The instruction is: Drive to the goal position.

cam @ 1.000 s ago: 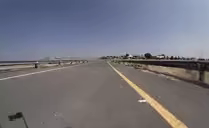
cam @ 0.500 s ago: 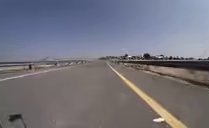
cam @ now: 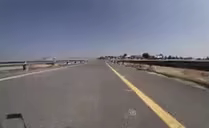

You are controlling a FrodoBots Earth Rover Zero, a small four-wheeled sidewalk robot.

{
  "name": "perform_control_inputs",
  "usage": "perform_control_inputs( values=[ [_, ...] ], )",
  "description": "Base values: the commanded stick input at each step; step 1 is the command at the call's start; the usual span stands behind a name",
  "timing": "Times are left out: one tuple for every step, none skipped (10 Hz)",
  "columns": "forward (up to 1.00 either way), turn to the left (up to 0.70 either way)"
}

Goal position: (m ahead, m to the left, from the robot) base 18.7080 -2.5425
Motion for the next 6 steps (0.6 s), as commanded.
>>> perform_control_inputs(
  values=[
    [1.00, 0.00],
    [1.00, 0.00],
    [1.00, 0.00],
    [1.00, 0.00],
    [1.00, 0.00],
    [1.00, 0.09]
  ],
)
